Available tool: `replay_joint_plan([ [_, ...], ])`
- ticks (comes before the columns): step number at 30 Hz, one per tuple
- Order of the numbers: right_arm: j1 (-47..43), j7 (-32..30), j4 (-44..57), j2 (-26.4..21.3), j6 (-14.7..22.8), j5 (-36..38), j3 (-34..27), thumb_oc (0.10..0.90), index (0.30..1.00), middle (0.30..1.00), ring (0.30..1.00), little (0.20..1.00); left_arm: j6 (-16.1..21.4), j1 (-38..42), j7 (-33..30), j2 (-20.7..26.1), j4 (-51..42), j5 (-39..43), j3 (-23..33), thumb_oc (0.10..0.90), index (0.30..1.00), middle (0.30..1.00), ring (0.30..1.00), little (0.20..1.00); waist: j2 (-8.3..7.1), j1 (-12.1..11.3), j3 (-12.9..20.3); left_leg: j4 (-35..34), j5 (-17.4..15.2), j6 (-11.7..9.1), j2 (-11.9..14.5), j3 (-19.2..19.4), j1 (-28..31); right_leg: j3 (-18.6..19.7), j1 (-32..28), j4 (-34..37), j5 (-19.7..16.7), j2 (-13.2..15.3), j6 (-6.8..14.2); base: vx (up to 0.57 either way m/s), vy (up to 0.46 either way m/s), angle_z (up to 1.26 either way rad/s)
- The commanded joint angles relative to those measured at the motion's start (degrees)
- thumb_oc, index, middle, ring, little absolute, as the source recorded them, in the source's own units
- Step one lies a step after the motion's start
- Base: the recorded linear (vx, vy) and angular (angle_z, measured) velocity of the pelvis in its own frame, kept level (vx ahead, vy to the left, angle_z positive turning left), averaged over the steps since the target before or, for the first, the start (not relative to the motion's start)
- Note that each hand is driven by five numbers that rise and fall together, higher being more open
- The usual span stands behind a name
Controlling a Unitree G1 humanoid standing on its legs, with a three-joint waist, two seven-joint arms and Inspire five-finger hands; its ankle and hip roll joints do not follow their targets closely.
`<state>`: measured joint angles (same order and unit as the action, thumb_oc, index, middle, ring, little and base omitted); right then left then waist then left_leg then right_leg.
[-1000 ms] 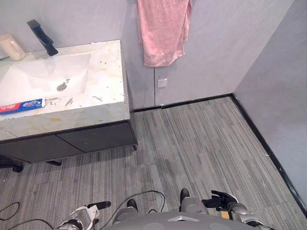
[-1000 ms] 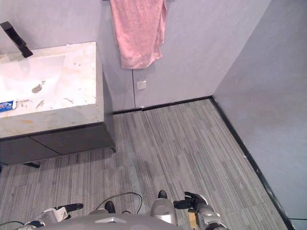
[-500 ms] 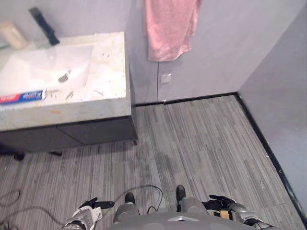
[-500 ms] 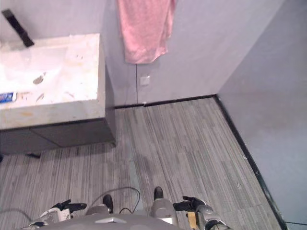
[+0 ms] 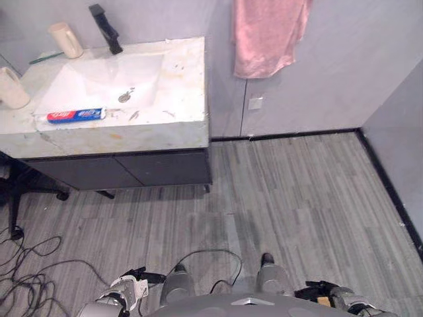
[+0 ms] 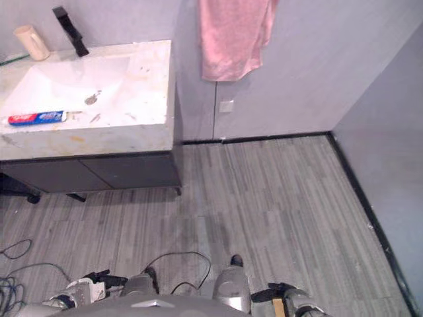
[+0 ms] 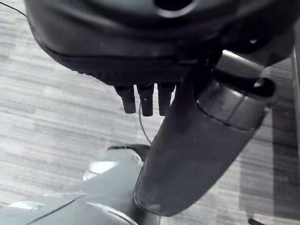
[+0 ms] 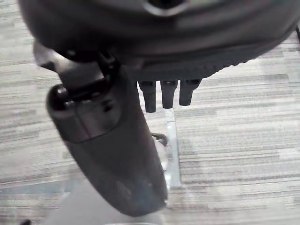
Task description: Organize the bathroom.
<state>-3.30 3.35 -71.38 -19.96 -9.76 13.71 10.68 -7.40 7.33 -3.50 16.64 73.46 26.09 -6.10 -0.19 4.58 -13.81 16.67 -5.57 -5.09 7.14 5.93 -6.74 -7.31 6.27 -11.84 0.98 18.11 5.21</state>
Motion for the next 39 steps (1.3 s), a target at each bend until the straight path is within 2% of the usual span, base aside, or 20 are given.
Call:
replay_joint_plan([
  [1,-2.2,-0.32,2.67,-1.47,0.78,-2.7,-0.67,0.8,0.9,0.9,0.9,0.9,-1.34,-1.09,-1.26,0.08,-2.36,-2.34,0.68,0.8,0.9,0.9,0.9,0.9,2.43,-1.19,-2.66,1.89,-1.19,2.85,0.97,-1.14,0.61,1.8,-1.65,-3.33,0.66,1.54,2.4,0.08,0.373,0.15],
  [3,-2.48,-0.66,4.0,-1.47,1.04,-3.56,-1.25,0.8,0.9,0.9,0.9,0.9,-1.52,-2.49,-1.3,1.26,-2.88,-4.12,1.34,0.8,0.9,0.9,0.9,0.9,1.92,-2.68,-3.23,0.87,-3.07,4.13,-1.46,1.23,2.66,-0.31,-0.58,-2.77,-7.32,5.97,3.13,0.1,0.424,-0.26],
  [6,-3.04,0.7,4.86,-1.43,0.83,-6.28,-1.36,0.8,0.9,0.9,0.9,0.9,-0.33,-4.52,-1.99,2.12,-3.32,-3.82,2.89,0.8,0.9,0.9,0.9,0.9,1.48,-4.43,-3.38,-0.47,-4.29,4.9,-1.94,5.61,4.56,-6.38,-0.1,-2.76,-8.86,7.17,3.76,0.05,0.263,-0.69],
  [8,-2.43,1.45,5.67,-1.41,1.36,-5.45,-0.89,0.8,0.9,0.9,0.9,0.9,0.13,-6.17,-2.47,3.6,-4.81,-3.7,4.39,0.8,0.9,0.9,0.9,0.9,1.07,-4.13,-2.66,-2.53,-2.97,5.46,-3.01,5.68,4.91,-6.54,-0.66,-0.57,-1.75,-2.47,2.74,0.07,0.096,-0.84],
  [9,-2.39,1.49,5.71,-1.41,1.39,-5.45,-0.85,0.8,0.9,0.9,0.9,0.9,0.16,-6.28,-2.42,3.68,-4.94,-3.8,4.54,0.8,0.9,0.9,0.9,0.9,0.96,-4.06,-2.61,-2.52,-2.93,5.44,-3.19,5.52,4.89,-6.49,-0.76,-0.2,-1.4,-3.36,2.64,0.09,0.018,-0.42],
  [10,-1.92,1.95,5.22,-1.42,2.5,-5.73,-0.66,0.8,0.9,0.9,0.9,0.9,0.1,-6.4,-2.4,4.07,-5.58,-4.12,4.61,0.8,0.9,0.9,0.9,0.9,0.22,-3.4,-2.12,-3.01,-2.46,5.24,-4.48,4.84,4.69,-5.38,-0.74,2.51,-0.9,-7.94,1.79,0.09,-0.007,0.04],
  [11,-1.53,2.0,4.84,-1.43,2.98,-5.32,-0.37,0.8,0.9,0.9,0.9,0.9,0.24,-6.01,-2.09,4.14,-5.52,-3.86,4.16,0.8,0.9,0.9,0.9,0.9,-0.14,-2.93,-1.97,-3.3,-2.41,5.32,-5.55,4.23,4.69,-4.82,-0.65,4.28,-1.21,-9.86,1.27,0.12,-0.025,0.38],
  [14,-1.23,1.82,3.46,-0.99,3.62,-4.8,-0.06,0.8,0.9,0.9,0.9,0.9,0.17,-4.98,-2.68,3.71,-5.55,-3.06,3.38,0.8,0.9,0.9,0.9,0.9,-0.27,-2.32,-1.62,-4.9,-2.13,6.33,-7.4,3.04,4.84,-4.67,0.1,5.69,-1.53,-11.7,0.13,0.12,-0.082,0.46],
  [20,-0.31,1.09,2.36,-0.74,4.12,-4.74,-0.58,0.8,0.9,0.9,0.9,0.9,0.43,-5.42,-2.0,2.52,-4.4,-3.88,3.79,0.8,0.9,0.9,0.9,0.9,0.6,-1.52,-0.58,-2.43,-1.45,5.48,-7.32,2.6,4.35,-3.25,-1.01,5.51,0.34,-13.41,-1.8,0.1,-0.062,0.14],
  [22,0.72,0.32,3.89,-0.51,3.75,-5.13,0.29,0.8,0.9,0.9,0.9,0.9,0.84,-5.75,-1.53,1.92,-3.93,-2.05,4.05,0.8,0.9,0.9,0.9,0.9,0.75,-1.06,-0.5,9.2,3.43,3.95,-6.3,0.29,0.61,-2.1,-1.37,3.56,2.67,-14.35,-4.19,0.09,-0.057,0.15],
  [23,0.93,-0.44,3.86,-0.3,4.42,-6.05,1.15,0.8,0.9,0.9,0.9,0.9,0.58,-5.96,-1.38,1.3,-4.27,-1.37,4.44,0.8,0.9,0.9,0.9,0.9,0.23,-1.38,-1.03,16.77,4.89,4.27,-6.0,-2.1,-2.98,-0.9,-1.58,2.58,2.82,-14.1,-4.96,0.08,-0.025,0.31],
  [25,0.61,-1.54,3.62,-0.1,4.8,-4.75,1.71,0.8,0.9,0.9,0.9,0.9,0.22,-6.29,-1.2,0.7,-4.54,-1.61,4.43,0.8,0.9,0.9,0.9,0.9,0.09,-1.65,-1.34,16.28,5.52,4.67,-3.24,-2.71,-3.78,-0.57,-2.3,2.2,3.25,-13.96,-5.17,0.11,0.075,-0.03],
  [28,0.32,-1.76,2.59,0.08,5.05,-4.88,0.63,0.8,0.9,0.9,0.9,0.9,1.26,-6.51,-0.77,0.1,-2.74,-2.14,3.74,0.8,0.9,0.9,0.9,0.9,0.97,-0.7,-0.07,-0.4,10.23,3.51,5.6,-1.89,2.46,-0.97,-2.67,1.14,5.32,-14.21,-5.03,0.17,0.244,-0.37],
  [30,0.46,-1.95,2.29,0.08,5.32,-4.7,0.48,0.8,0.9,0.9,0.9,0.9,2.03,-6.57,-0.32,-0.11,-2.13,-2.38,3.71,0.8,0.9,0.9,0.9,0.9,1.23,-0.49,0.2,-4.46,12.22,2.74,7.44,-2.19,4.28,-0.87,-2.88,0.66,5.95,-14.05,-4.95,0.13,0.254,0.01],
  [31,0.62,-2.12,2.27,-0.03,5.34,-4.2,0.65,0.8,0.9,0.9,0.9,0.9,2.1,-6.45,-0.33,-0.22,-2.15,-2.46,3.38,0.8,0.9,0.9,0.9,0.9,1.56,-0.75,0.18,-7.02,14.92,1.75,8.86,-5.1,3.46,0.07,-3.13,0.03,6.56,-13.62,-4.61,0.18,0.379,0.12],
  [32,0.9,-2.29,1.92,-0.16,5.63,-4.35,0.75,0.8,0.9,0.9,0.9,0.9,3.09,-6.6,0.24,-0.86,-1.61,-3.55,3.26,0.8,0.9,0.9,0.9,0.9,2.05,-1.29,-0.1,-5.71,14.86,0.89,9.33,-8.3,2.12,1.28,-2.97,-2.15,7.5,-11.35,-3.85,0.19,0.431,0.21],
  [33,0.96,-2.14,1.77,-0.17,5.8,-4.54,0.38,0.8,0.9,0.9,0.9,0.9,2.97,-6.36,0.34,-0.9,-1.77,-4.21,3.28,0.8,0.9,0.9,0.9,0.9,2.08,-1.11,-0.23,-4.57,13.44,0.92,8.94,-6.94,2.09,1.3,-3.03,-2.25,7.48,-10.64,-3.55,0.25,0.601,0.15],
  [34,1.27,-1.98,1.59,0.0,6.69,-5.52,0.34,0.8,0.9,0.9,0.9,0.9,2.13,-5.27,0.65,-0.61,-1.98,-4.95,2.76,0.8,0.9,0.9,0.9,0.9,3.21,-0.26,-0.33,-5.61,8.96,0.68,7.64,-1.05,4.31,-0.66,-2.63,-3.57,7.18,-7.91,-1.87,0.12,0.334,0.07],
  [38,1.18,-2.09,2.29,0.11,6.81,-5.63,0.16,0.8,0.9,0.9,0.9,0.9,1.21,-4.05,0.76,0.37,-3.17,-5.15,1.49,0.8,0.9,0.9,0.9,0.9,3.3,-0.1,-0.89,-4.57,4.84,0.9,5.3,-0.62,4.18,-0.03,-1.79,-4.67,6.13,-4.94,0.34,0.08,0.288,0.04],
  [39,0.86,-2.3,2.86,-0.02,7.31,-6.1,0.1,0.8,0.9,0.9,0.9,0.9,0.68,-3.38,0.14,1.06,-4.17,-4.08,1.15,0.8,0.9,0.9,0.9,0.9,3.13,-0.04,-1.32,-4.31,2.77,1.32,4.03,-0.49,4.16,0.91,-1.21,-4.46,4.81,-3.22,2.12,0.03,0.183,0.15],
])
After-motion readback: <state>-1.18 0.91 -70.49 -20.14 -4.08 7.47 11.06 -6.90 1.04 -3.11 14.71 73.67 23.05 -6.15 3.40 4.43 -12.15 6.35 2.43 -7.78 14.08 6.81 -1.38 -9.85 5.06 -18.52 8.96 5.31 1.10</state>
